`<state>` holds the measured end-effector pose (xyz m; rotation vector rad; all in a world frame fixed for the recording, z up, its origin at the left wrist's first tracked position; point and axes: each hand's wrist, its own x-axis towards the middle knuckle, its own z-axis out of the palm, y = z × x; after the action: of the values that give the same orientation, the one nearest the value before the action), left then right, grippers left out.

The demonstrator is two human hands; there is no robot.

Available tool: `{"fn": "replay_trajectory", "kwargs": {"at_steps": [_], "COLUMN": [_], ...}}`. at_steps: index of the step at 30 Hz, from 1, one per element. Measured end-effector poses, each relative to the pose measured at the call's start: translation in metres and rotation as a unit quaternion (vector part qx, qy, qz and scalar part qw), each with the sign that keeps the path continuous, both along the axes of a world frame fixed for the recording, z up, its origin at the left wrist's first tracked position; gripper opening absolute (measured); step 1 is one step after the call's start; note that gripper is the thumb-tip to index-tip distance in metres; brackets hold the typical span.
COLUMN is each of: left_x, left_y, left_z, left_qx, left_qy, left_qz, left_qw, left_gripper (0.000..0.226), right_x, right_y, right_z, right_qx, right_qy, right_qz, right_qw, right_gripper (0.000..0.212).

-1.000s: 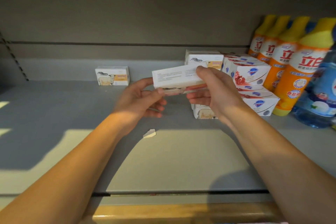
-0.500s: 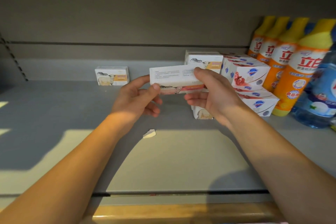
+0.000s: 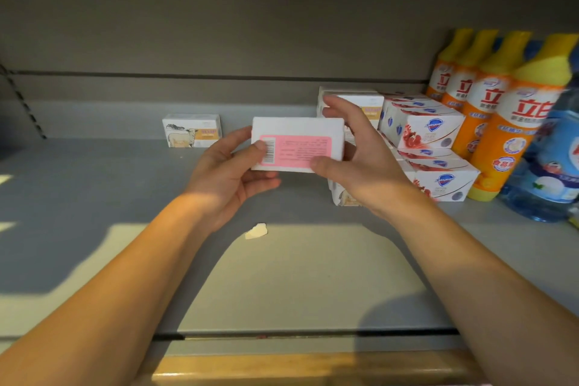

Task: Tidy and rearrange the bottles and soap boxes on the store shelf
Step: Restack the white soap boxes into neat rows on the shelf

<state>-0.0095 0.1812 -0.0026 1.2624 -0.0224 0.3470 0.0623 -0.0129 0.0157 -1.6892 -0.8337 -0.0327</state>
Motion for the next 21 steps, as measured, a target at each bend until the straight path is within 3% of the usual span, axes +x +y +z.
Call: {"fn": "replay_trajectory", "kwargs": {"at_steps": [2, 4, 7, 8, 10, 12, 14, 16, 19, 21], "left_x": [-0.001, -0.002, -0.003, -0.003, -0.004, -0.006, -0.008, -0.007, -0.004, -0.003], "left_y": [0.001, 0.002, 0.005, 0.005, 0.007, 0.007, 0.005, 0.003, 0.001, -0.001], "left_z": [0.000, 0.001, 0.003, 0.004, 0.005, 0.006, 0.006, 0.006, 0.008, 0.006], "left_qx": [0.026, 0.042, 0.047, 0.052, 0.077, 0.122, 0.163, 0.155, 0.000, -0.050], "left_qy": [0.000, -0.013, -0.057, -0.069, -0.085, -0.096, -0.100, -0.097, -0.041, -0.006], "left_qz": [-0.008, -0.012, -0.002, 0.009, 0.028, 0.032, 0.028, 0.004, -0.032, -0.021], "left_qw": [1.000, 0.999, 0.997, 0.996, 0.993, 0.987, 0.981, 0.983, 0.999, 0.999], "left_gripper": [0.022, 0.027, 0.029, 0.029, 0.032, 0.037, 0.041, 0.043, 0.036, 0.037], "right_x": [0.001, 0.000, -0.005, -0.005, -0.006, -0.005, -0.007, -0.007, -0.005, -0.008], "right_y": [0.001, 0.001, 0.000, 0.001, 0.002, 0.004, 0.006, 0.008, 0.006, 0.005], "right_z": [0.000, 0.002, 0.007, 0.008, 0.009, 0.013, 0.014, 0.014, 0.014, 0.010], "right_qx": [-0.005, -0.007, -0.043, -0.049, 0.001, 0.074, 0.112, 0.144, 0.158, 0.071], "right_qy": [0.008, 0.025, 0.047, 0.075, 0.208, 0.342, 0.390, 0.374, 0.266, 0.118], "right_qz": [0.001, -0.014, -0.021, -0.010, 0.038, 0.077, 0.058, 0.025, 0.014, -0.032], "right_qw": [1.000, 1.000, 0.998, 0.996, 0.977, 0.934, 0.912, 0.916, 0.951, 0.990], "right_gripper": [0.083, 0.075, 0.026, 0.020, 0.041, 0.059, 0.053, 0.031, 0.009, 0.031]}}
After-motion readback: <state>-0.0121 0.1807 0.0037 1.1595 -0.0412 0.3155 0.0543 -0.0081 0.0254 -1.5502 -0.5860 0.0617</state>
